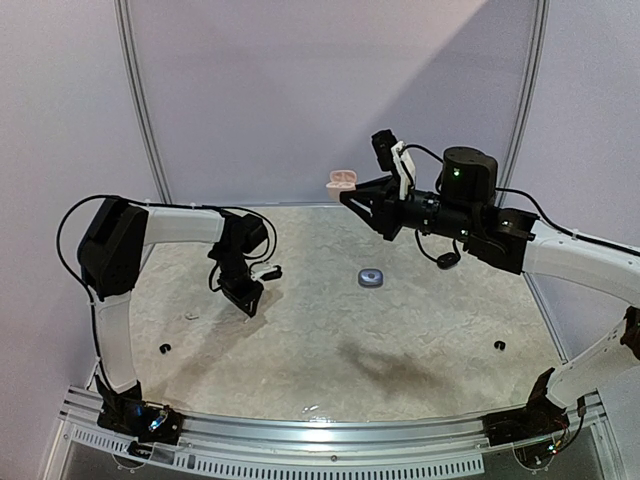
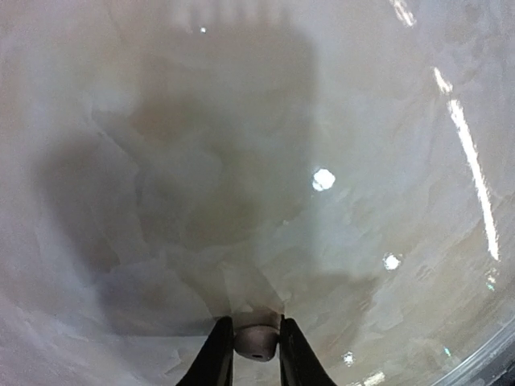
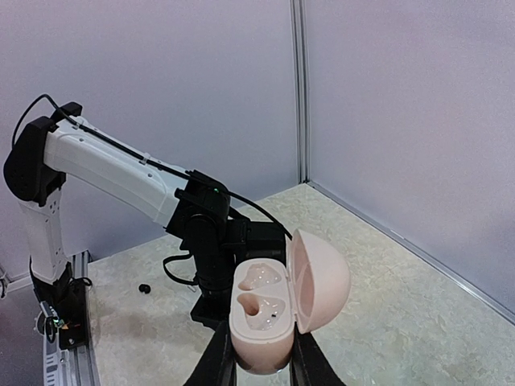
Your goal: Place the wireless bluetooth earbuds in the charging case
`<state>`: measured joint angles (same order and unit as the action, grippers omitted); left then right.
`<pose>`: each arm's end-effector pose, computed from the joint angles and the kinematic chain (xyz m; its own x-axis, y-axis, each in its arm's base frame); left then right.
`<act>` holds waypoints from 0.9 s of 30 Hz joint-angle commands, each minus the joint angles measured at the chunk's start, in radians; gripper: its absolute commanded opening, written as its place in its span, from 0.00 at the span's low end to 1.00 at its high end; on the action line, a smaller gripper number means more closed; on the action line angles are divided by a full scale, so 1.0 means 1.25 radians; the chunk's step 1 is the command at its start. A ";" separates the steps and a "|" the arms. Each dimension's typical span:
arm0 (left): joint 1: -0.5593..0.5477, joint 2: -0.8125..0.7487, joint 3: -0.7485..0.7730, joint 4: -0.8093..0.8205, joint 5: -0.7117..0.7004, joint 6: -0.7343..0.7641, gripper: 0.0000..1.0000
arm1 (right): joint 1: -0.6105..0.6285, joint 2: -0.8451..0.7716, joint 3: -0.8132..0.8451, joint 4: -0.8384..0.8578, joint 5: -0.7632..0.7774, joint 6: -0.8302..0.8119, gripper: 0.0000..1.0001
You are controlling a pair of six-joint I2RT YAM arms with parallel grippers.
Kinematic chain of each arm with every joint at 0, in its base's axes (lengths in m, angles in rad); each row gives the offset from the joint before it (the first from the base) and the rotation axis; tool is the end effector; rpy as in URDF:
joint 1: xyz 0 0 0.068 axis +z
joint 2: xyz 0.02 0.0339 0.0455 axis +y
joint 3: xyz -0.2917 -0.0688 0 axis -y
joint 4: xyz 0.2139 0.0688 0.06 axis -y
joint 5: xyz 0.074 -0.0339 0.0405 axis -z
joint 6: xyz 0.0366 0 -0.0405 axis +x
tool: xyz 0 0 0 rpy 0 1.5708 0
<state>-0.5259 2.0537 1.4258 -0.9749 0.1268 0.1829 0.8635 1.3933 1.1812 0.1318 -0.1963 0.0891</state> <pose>0.3093 -0.1849 0.1845 -0.7601 0.6498 0.0085 0.6434 0.7544 -0.1301 0.1894 0.2325 0.4054 -0.1295 -0.0172 -0.9914 -0.8638 0.4930 0.1043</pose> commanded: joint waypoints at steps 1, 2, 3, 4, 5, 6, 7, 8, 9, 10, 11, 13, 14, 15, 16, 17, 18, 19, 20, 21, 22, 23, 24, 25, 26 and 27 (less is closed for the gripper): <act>-0.008 0.004 -0.010 -0.034 0.004 0.023 0.18 | -0.003 -0.026 -0.015 0.011 0.001 0.002 0.01; -0.008 0.003 -0.009 -0.034 0.009 0.021 0.16 | -0.003 -0.026 -0.015 0.011 0.003 0.001 0.01; -0.008 0.001 -0.007 -0.035 0.015 0.019 0.15 | -0.003 -0.027 -0.015 0.011 0.004 0.001 0.01; -0.008 0.000 -0.003 -0.037 0.024 0.016 0.13 | -0.003 -0.028 -0.016 0.011 0.004 0.001 0.01; -0.008 -0.002 0.001 -0.039 0.034 0.015 0.11 | -0.002 -0.028 -0.017 0.011 0.004 0.001 0.01; -0.008 -0.004 0.005 -0.041 0.045 0.013 0.09 | -0.003 -0.029 -0.018 0.011 0.005 0.000 0.01; -0.008 -0.009 0.007 -0.041 0.059 0.013 0.07 | -0.003 -0.029 -0.019 0.010 0.004 0.000 0.01; -0.007 -0.015 0.008 -0.039 0.071 0.014 0.07 | -0.003 -0.029 -0.020 0.009 0.004 -0.001 0.01; -0.006 -0.022 0.008 -0.038 0.080 0.014 0.06 | -0.002 -0.029 -0.022 0.010 0.004 -0.001 0.01; -0.005 -0.030 0.009 -0.036 0.088 0.016 0.06 | -0.003 -0.030 -0.023 0.010 0.004 -0.001 0.01; -0.005 -0.039 0.010 -0.033 0.093 0.016 0.06 | -0.003 -0.030 -0.024 0.010 0.004 0.000 0.01; -0.003 -0.056 0.011 -0.030 0.105 0.017 0.05 | -0.003 -0.031 -0.025 0.010 0.004 0.000 0.01; -0.002 -0.066 0.012 -0.028 0.113 0.019 0.04 | -0.003 -0.032 -0.026 0.010 0.003 0.001 0.01; 0.000 -0.077 0.012 -0.027 0.124 0.018 0.04 | -0.002 -0.032 -0.026 0.011 0.002 0.002 0.01; 0.002 -0.089 0.013 -0.024 0.136 0.018 0.03 | -0.003 -0.031 -0.028 0.012 0.000 0.002 0.01; 0.002 -0.101 0.014 -0.022 0.150 0.020 0.03 | -0.002 -0.032 -0.030 0.013 -0.003 0.001 0.01; 0.002 -0.118 0.016 -0.019 0.162 0.019 0.03 | -0.003 -0.032 -0.032 0.016 -0.006 0.000 0.01; 0.003 -0.136 0.020 -0.015 0.176 0.019 0.03 | -0.003 -0.032 -0.034 0.019 -0.010 -0.001 0.01; 0.004 -0.158 0.027 -0.014 0.190 0.019 0.03 | -0.003 -0.033 -0.039 0.024 -0.017 -0.002 0.01; 0.006 -0.188 0.036 -0.014 0.205 0.020 0.02 | -0.003 -0.035 -0.042 0.030 -0.027 -0.005 0.01; 0.009 -0.202 0.047 -0.015 0.222 0.020 0.02 | -0.003 -0.036 -0.044 0.034 -0.040 -0.007 0.01; 0.011 -0.226 0.062 -0.018 0.236 0.019 0.03 | -0.003 -0.036 -0.043 0.037 -0.055 -0.012 0.01; 0.015 -0.254 0.080 -0.024 0.248 0.021 0.03 | -0.002 -0.037 -0.043 0.042 -0.075 -0.015 0.02; 0.018 -0.274 0.101 -0.031 0.266 0.024 0.03 | -0.003 -0.037 -0.044 0.052 -0.100 -0.021 0.02; 0.022 -0.293 0.126 -0.039 0.285 0.026 0.03 | -0.003 -0.038 -0.046 0.067 -0.127 -0.025 0.02; 0.026 -0.309 0.151 -0.048 0.310 0.027 0.03 | -0.003 -0.038 -0.051 0.090 -0.159 -0.030 0.02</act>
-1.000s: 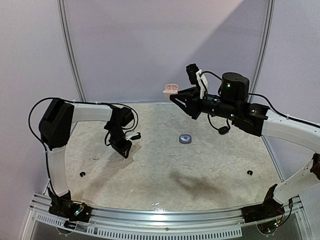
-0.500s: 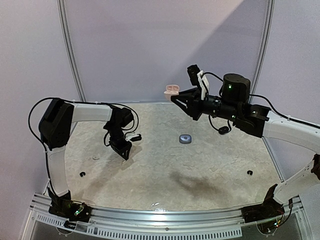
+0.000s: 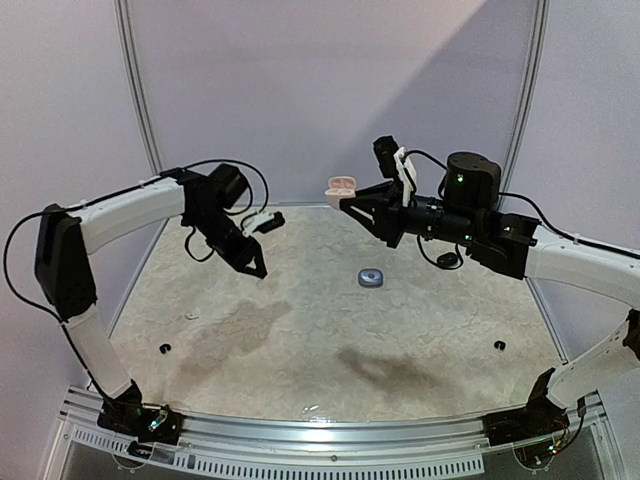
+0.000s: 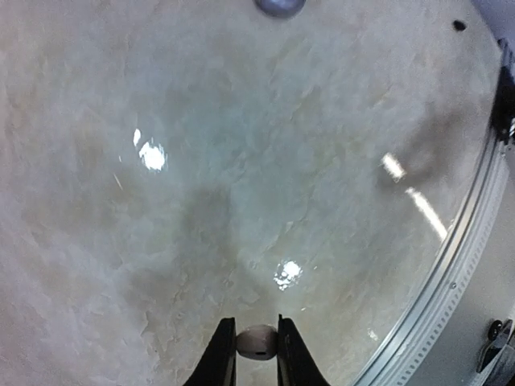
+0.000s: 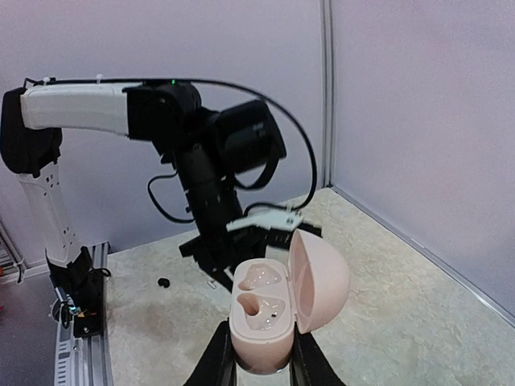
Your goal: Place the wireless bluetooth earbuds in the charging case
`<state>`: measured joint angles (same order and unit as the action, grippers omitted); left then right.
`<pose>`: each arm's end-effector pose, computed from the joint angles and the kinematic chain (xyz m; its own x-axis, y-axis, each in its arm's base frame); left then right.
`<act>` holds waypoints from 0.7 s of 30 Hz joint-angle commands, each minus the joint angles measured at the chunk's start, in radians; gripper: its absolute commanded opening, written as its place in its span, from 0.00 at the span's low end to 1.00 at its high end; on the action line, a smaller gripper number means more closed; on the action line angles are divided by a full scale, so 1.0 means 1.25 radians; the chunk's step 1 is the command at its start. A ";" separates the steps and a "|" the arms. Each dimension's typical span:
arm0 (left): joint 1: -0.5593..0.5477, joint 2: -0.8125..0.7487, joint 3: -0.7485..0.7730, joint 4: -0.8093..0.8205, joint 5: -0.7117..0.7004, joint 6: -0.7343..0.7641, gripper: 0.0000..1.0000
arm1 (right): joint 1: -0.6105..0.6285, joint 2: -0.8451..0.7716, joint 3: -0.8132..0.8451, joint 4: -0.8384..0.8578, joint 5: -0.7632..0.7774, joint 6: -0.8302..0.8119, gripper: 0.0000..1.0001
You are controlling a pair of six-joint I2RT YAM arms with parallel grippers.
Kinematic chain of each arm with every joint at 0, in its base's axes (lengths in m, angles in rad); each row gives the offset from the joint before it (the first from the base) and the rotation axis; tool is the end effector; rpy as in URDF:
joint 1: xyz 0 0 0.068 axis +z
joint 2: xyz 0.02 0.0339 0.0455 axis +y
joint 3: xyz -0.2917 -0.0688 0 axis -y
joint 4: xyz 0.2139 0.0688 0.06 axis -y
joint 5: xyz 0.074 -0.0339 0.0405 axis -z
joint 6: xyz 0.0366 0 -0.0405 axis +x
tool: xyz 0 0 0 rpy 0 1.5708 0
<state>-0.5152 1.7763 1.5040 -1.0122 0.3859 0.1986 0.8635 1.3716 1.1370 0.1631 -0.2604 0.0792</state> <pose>0.2823 -0.1756 0.2958 -0.7101 0.6121 -0.3481 0.7029 0.6458 -0.2983 0.1835 0.2291 0.4003 -0.1176 -0.0199 -0.9929 -0.8949 0.4356 0.0973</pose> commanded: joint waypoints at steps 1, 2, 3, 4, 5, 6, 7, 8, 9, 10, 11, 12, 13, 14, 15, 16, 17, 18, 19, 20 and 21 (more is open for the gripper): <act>0.022 -0.101 0.115 -0.029 0.127 0.013 0.03 | -0.002 -0.021 -0.020 0.088 -0.140 -0.026 0.03; 0.024 -0.113 0.142 -0.039 0.159 0.011 0.03 | -0.003 -0.021 -0.022 0.108 -0.174 -0.029 0.03; 0.026 -0.125 0.176 -0.047 0.182 0.008 0.03 | -0.003 -0.017 -0.019 0.124 -0.209 -0.034 0.03; 0.028 -0.139 0.198 -0.052 0.203 0.004 0.04 | -0.002 -0.013 -0.013 0.132 -0.238 -0.036 0.03; 0.028 -0.153 0.220 -0.054 0.221 0.000 0.04 | -0.002 -0.004 -0.005 0.135 -0.267 -0.039 0.03; 0.029 -0.171 0.238 -0.049 0.237 -0.006 0.04 | -0.003 0.003 0.005 0.135 -0.294 -0.041 0.03; 0.029 -0.191 0.250 -0.038 0.250 -0.016 0.05 | -0.003 0.009 0.018 0.130 -0.318 -0.043 0.03; 0.029 -0.213 0.256 -0.008 0.267 -0.025 0.06 | -0.003 0.020 0.030 0.125 -0.339 -0.047 0.03; 0.029 -0.238 0.255 0.023 0.281 -0.037 0.07 | -0.003 0.026 0.048 0.118 -0.358 -0.050 0.03; 0.029 -0.263 0.249 0.061 0.295 -0.054 0.08 | -0.003 0.035 0.063 0.110 -0.371 -0.052 0.03; 0.028 -0.298 0.238 0.102 0.308 -0.083 0.10 | -0.003 0.047 0.078 0.102 -0.386 -0.054 0.03; 0.028 -0.316 0.224 0.149 0.318 -0.110 0.10 | -0.003 0.054 0.093 0.096 -0.396 -0.055 0.03; 0.027 -0.337 0.209 0.189 0.327 -0.137 0.11 | -0.003 0.065 0.109 0.093 -0.407 -0.054 0.03; 0.024 -0.354 0.198 0.225 0.336 -0.153 0.11 | -0.003 0.072 0.121 0.091 -0.417 -0.051 0.03; 0.022 -0.366 0.189 0.250 0.345 -0.182 0.11 | -0.002 0.084 0.133 0.091 -0.425 -0.045 0.03; 0.017 -0.377 0.185 0.269 0.355 -0.199 0.11 | -0.002 0.090 0.143 0.092 -0.428 -0.039 0.03; 0.012 -0.382 0.182 0.280 0.368 -0.215 0.11 | -0.001 0.097 0.152 0.092 -0.432 -0.036 0.03; 0.006 -0.384 0.182 0.289 0.375 -0.228 0.10 | 0.001 0.107 0.160 0.095 -0.436 -0.031 0.03; 0.001 -0.386 0.182 0.299 0.386 -0.240 0.10 | 0.002 0.113 0.168 0.097 -0.443 -0.028 0.03; -0.004 -0.388 0.185 0.310 0.397 -0.250 0.10 | 0.004 0.120 0.178 0.098 -0.450 -0.026 0.03; -0.008 -0.389 0.191 0.320 0.409 -0.256 0.10 | 0.004 0.125 0.189 0.098 -0.459 -0.025 0.03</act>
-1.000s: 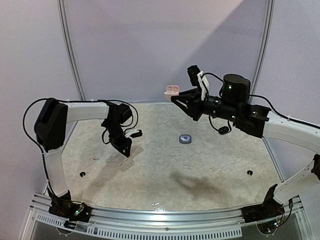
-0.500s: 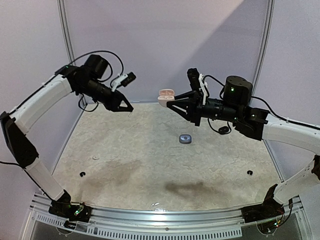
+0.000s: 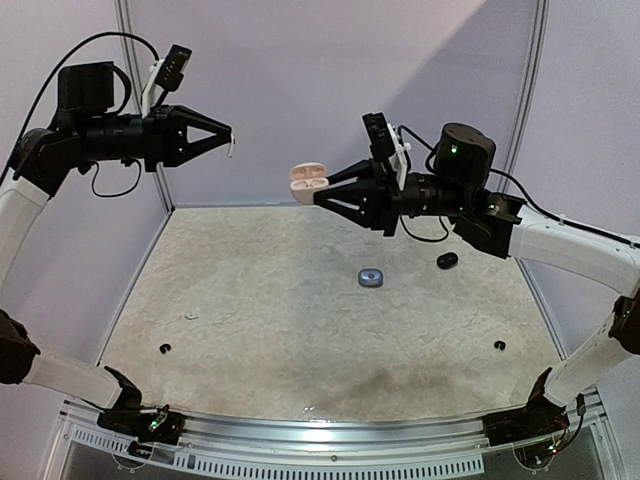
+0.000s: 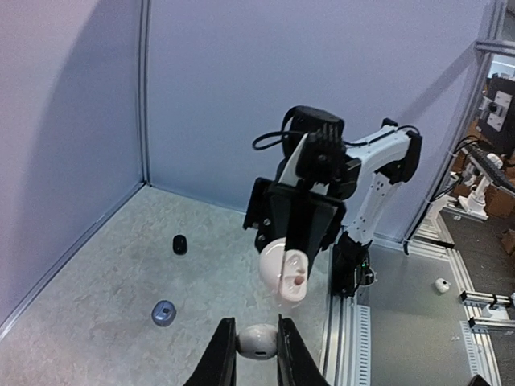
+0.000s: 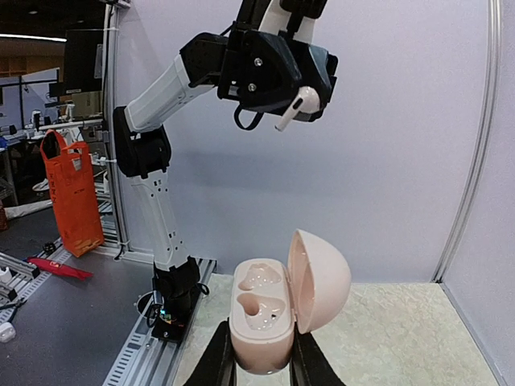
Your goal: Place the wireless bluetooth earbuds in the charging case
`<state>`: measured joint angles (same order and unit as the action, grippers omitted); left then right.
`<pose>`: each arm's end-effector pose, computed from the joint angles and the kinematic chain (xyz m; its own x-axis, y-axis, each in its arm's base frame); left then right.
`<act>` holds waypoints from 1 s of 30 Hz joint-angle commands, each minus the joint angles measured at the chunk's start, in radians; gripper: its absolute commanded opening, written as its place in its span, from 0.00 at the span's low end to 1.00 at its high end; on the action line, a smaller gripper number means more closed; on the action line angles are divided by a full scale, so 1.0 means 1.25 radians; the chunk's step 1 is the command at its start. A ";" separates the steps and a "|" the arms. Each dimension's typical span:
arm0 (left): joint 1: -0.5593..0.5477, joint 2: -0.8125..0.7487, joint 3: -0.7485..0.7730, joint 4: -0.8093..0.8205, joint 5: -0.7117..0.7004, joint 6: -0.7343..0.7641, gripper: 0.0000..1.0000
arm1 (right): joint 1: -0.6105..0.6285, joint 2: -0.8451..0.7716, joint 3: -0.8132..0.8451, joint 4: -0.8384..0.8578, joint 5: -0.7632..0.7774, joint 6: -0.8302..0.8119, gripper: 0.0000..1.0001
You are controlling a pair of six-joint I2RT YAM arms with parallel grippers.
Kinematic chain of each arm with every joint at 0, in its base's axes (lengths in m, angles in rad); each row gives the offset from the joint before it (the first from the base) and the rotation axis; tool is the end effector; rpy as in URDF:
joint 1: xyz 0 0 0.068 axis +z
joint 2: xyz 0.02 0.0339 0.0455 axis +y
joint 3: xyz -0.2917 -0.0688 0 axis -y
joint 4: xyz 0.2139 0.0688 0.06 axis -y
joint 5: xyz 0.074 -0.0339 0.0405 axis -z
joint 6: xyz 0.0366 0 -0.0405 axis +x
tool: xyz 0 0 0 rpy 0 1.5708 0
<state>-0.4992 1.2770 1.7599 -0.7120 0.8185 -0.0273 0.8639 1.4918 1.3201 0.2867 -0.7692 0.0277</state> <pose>0.1571 -0.1161 0.5227 -0.2253 0.1016 -0.9690 0.9456 0.2624 -0.1923 0.1869 0.2580 0.4384 0.0469 0.0856 -0.9952 -0.9968 -0.0612 -0.0523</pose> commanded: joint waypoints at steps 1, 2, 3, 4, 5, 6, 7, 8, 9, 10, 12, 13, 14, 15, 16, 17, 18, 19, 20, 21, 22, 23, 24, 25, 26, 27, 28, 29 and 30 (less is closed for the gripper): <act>-0.027 0.011 -0.008 0.093 0.075 -0.081 0.10 | 0.007 0.042 0.055 -0.004 -0.060 0.018 0.03; -0.033 0.013 0.001 0.110 0.089 -0.089 0.10 | 0.010 0.053 0.069 -0.005 -0.073 0.018 0.03; -0.042 0.016 0.007 0.130 0.102 -0.097 0.10 | 0.012 0.062 0.082 -0.005 -0.083 0.017 0.03; -0.054 0.021 0.015 0.153 0.113 -0.103 0.10 | 0.017 0.075 0.096 -0.005 -0.092 0.018 0.03; -0.067 0.028 0.024 0.164 0.123 -0.102 0.10 | 0.020 0.086 0.113 -0.004 -0.102 0.017 0.03; -0.081 0.035 0.032 0.175 0.135 -0.100 0.10 | 0.024 0.094 0.122 -0.002 -0.107 0.016 0.03; -0.093 0.042 0.037 0.184 0.145 -0.096 0.10 | 0.028 0.099 0.133 -0.001 -0.115 0.017 0.03; -0.105 0.050 0.041 0.195 0.154 -0.095 0.10 | 0.032 0.109 0.141 -0.001 -0.120 0.018 0.03; -0.115 0.057 0.044 0.206 0.163 -0.095 0.10 | 0.035 0.114 0.146 -0.002 -0.123 0.020 0.03; -0.123 0.064 0.045 0.218 0.172 -0.093 0.10 | 0.037 0.115 0.148 -0.003 -0.127 0.021 0.03; -0.135 0.071 0.045 0.232 0.196 -0.060 0.09 | 0.043 0.114 0.149 -0.007 -0.132 0.021 0.03; -0.140 0.074 0.043 0.232 0.208 -0.041 0.09 | 0.046 0.112 0.150 -0.013 -0.133 0.020 0.02; -0.144 0.075 0.040 0.234 0.220 -0.027 0.09 | 0.049 0.110 0.151 -0.018 -0.132 0.017 0.02; -0.148 0.078 0.033 0.238 0.227 -0.020 0.09 | 0.051 0.109 0.152 -0.026 -0.131 0.015 0.02; -0.153 0.080 0.025 0.245 0.236 -0.015 0.09 | 0.053 0.109 0.154 -0.032 -0.130 0.011 0.02; -0.157 0.079 0.017 0.251 0.249 -0.005 0.09 | 0.055 0.108 0.155 -0.035 -0.129 0.008 0.02; -0.163 0.079 0.010 0.254 0.255 0.008 0.09 | 0.057 0.106 0.157 -0.040 -0.127 0.004 0.02; -0.170 0.078 0.002 0.254 0.256 0.019 0.09 | 0.059 0.107 0.158 -0.045 -0.125 0.002 0.02; -0.176 0.077 -0.007 0.257 0.258 0.041 0.09 | 0.060 0.107 0.161 -0.050 -0.123 -0.001 0.02; -0.181 0.076 -0.018 0.265 0.257 0.049 0.09 | 0.062 0.106 0.162 -0.056 -0.121 -0.006 0.02; -0.184 0.073 -0.031 0.276 0.255 0.053 0.09 | 0.065 0.106 0.165 -0.061 -0.118 -0.008 0.02; -0.185 0.071 -0.046 0.291 0.251 0.055 0.08 | 0.066 0.104 0.169 -0.068 -0.116 -0.012 0.02; -0.187 0.066 -0.062 0.306 0.248 0.062 0.08 | 0.068 0.103 0.170 -0.072 -0.115 -0.013 0.02; -0.190 0.060 -0.077 0.307 0.244 0.076 0.08 | 0.070 0.101 0.171 -0.078 -0.114 -0.014 0.02; -0.193 0.054 -0.090 0.307 0.242 0.090 0.08 | 0.070 0.100 0.173 -0.085 -0.111 -0.014 0.02; -0.194 0.050 -0.104 0.311 0.238 0.099 0.08 | 0.072 0.099 0.176 -0.095 -0.109 -0.018 0.02; -0.195 0.045 -0.116 0.317 0.233 0.103 0.08 | 0.075 0.098 0.180 -0.104 -0.108 -0.040 0.02; -0.195 0.041 -0.125 0.326 0.229 0.102 0.08 | 0.077 0.099 0.184 -0.111 -0.107 -0.044 0.02; -0.196 0.037 -0.133 0.338 0.226 0.101 0.08 | 0.079 0.099 0.185 -0.117 -0.107 -0.046 0.02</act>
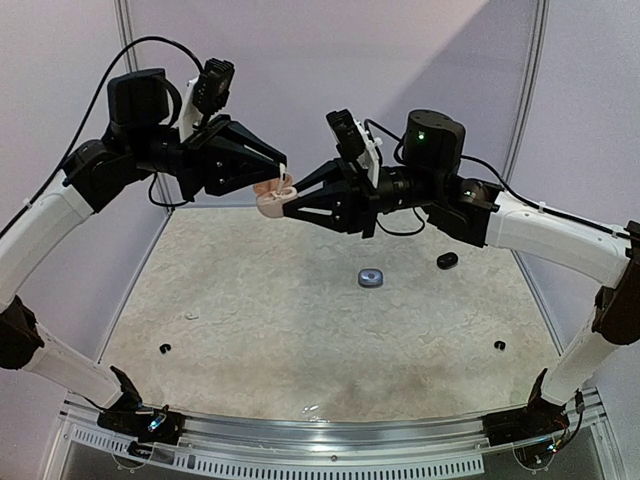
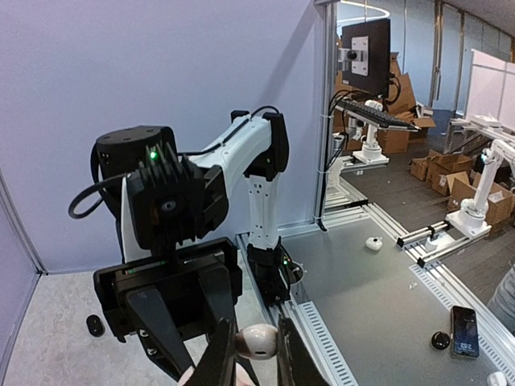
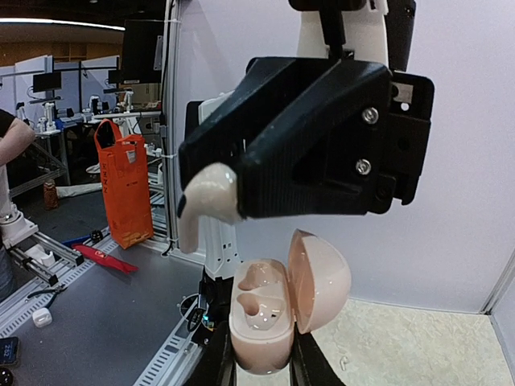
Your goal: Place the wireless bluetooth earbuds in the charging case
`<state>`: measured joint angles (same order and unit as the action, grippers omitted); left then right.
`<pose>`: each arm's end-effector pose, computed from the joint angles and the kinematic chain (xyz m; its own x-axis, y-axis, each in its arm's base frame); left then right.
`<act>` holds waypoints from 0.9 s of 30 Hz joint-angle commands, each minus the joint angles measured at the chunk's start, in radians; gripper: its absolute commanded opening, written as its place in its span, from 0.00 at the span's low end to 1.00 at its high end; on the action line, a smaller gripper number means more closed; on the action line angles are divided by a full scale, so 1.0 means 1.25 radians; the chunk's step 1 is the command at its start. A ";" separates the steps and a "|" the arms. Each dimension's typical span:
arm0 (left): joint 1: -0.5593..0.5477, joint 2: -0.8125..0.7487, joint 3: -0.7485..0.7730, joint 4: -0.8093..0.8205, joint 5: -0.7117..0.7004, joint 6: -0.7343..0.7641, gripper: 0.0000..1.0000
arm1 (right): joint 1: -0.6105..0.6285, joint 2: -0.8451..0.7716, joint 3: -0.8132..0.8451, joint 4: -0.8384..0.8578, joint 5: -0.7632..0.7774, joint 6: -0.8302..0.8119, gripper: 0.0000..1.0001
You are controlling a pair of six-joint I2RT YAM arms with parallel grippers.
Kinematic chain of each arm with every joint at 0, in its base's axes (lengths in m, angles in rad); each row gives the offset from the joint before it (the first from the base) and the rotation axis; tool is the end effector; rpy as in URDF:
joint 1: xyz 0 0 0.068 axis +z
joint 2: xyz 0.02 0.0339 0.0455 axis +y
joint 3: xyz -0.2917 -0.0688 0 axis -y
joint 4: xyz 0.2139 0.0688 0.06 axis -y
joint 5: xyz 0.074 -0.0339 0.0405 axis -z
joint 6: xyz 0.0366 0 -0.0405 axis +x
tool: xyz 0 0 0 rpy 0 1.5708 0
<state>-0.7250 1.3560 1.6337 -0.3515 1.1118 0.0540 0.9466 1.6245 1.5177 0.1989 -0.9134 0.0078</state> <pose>0.1557 -0.1818 0.5082 -0.0031 0.0347 -0.9994 0.9646 -0.2635 -0.0122 0.1815 0.3015 0.4505 0.0463 0.0724 -0.9963 -0.9569 -0.2830 -0.0650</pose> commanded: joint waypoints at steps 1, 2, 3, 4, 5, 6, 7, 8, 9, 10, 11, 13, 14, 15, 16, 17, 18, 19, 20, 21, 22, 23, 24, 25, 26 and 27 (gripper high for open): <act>-0.015 -0.030 -0.038 0.060 -0.011 0.036 0.08 | 0.016 -0.007 0.028 -0.052 0.009 -0.033 0.02; -0.015 -0.034 -0.047 0.067 -0.013 0.037 0.08 | 0.019 -0.007 0.028 -0.056 0.010 -0.037 0.02; -0.014 -0.038 -0.054 0.069 -0.015 0.043 0.08 | 0.021 -0.007 0.028 -0.060 0.011 -0.038 0.02; -0.014 -0.044 -0.060 0.063 -0.019 0.053 0.08 | 0.022 -0.006 0.027 -0.063 0.012 -0.038 0.02; -0.014 -0.049 -0.066 0.046 -0.024 0.073 0.07 | 0.024 -0.007 0.028 -0.067 0.014 -0.041 0.02; -0.014 -0.056 -0.072 0.022 -0.032 0.098 0.07 | 0.027 -0.008 0.027 -0.071 0.018 -0.044 0.02; -0.014 -0.065 -0.077 -0.001 -0.039 0.125 0.07 | 0.029 -0.010 0.025 -0.074 0.020 -0.047 0.02; -0.013 -0.073 -0.083 -0.013 -0.054 0.144 0.06 | 0.029 -0.012 0.024 -0.076 0.023 -0.052 0.02; -0.013 -0.080 -0.087 -0.017 -0.061 0.159 0.06 | 0.030 -0.015 0.023 -0.077 0.026 -0.054 0.02; -0.013 -0.084 -0.088 -0.019 -0.064 0.174 0.06 | 0.030 -0.017 0.023 -0.078 0.026 -0.056 0.02; -0.013 -0.087 -0.088 -0.022 -0.066 0.186 0.06 | 0.030 -0.018 0.023 -0.078 0.026 -0.057 0.01; -0.013 -0.088 -0.088 -0.028 -0.072 0.198 0.05 | 0.030 -0.018 0.023 -0.075 0.026 -0.058 0.01; -0.013 -0.088 -0.089 -0.036 -0.076 0.201 0.05 | 0.030 -0.018 0.022 -0.072 0.026 -0.058 0.01; -0.014 -0.087 -0.092 -0.047 -0.079 0.209 0.05 | 0.029 -0.018 0.021 -0.068 0.027 -0.055 0.01; -0.018 -0.087 -0.095 -0.056 -0.084 0.231 0.05 | 0.030 -0.018 0.020 -0.063 0.029 -0.053 0.01; -0.025 -0.087 -0.099 -0.068 -0.096 0.255 0.04 | 0.030 -0.018 0.019 -0.060 0.032 -0.051 0.01; -0.031 -0.088 -0.101 -0.077 -0.118 0.278 0.04 | 0.030 -0.018 0.019 -0.055 0.033 -0.048 0.01; -0.039 -0.086 -0.104 -0.083 -0.138 0.299 0.03 | 0.030 -0.017 0.019 -0.051 0.034 -0.044 0.01; -0.044 -0.086 -0.105 -0.087 -0.155 0.316 0.03 | 0.029 -0.017 0.019 -0.047 0.037 -0.039 0.01; -0.047 -0.085 -0.105 -0.087 -0.168 0.326 0.03 | 0.031 -0.017 0.019 -0.045 0.037 -0.037 0.01; -0.049 -0.083 -0.104 -0.085 -0.177 0.330 0.03 | 0.032 -0.017 0.019 -0.046 0.038 -0.035 0.01; -0.048 -0.081 -0.102 -0.082 -0.185 0.329 0.03 | 0.033 -0.018 0.018 -0.047 0.040 -0.035 0.01; -0.048 -0.082 -0.103 -0.082 -0.192 0.329 0.03 | 0.034 -0.019 0.016 -0.047 0.042 -0.037 0.01; -0.048 -0.084 -0.104 -0.083 -0.198 0.329 0.03 | 0.034 -0.020 0.015 -0.047 0.044 -0.039 0.01; -0.048 -0.085 -0.105 -0.083 -0.201 0.327 0.03 | 0.035 -0.022 0.013 -0.047 0.046 -0.039 0.01; -0.048 -0.086 -0.106 -0.085 -0.202 0.325 0.03 | 0.035 -0.023 0.012 -0.047 0.046 -0.039 0.01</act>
<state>-0.7708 1.2476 1.5120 -0.4320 0.9127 0.4252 0.9779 1.6245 1.5288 0.1207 -0.8726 -0.0483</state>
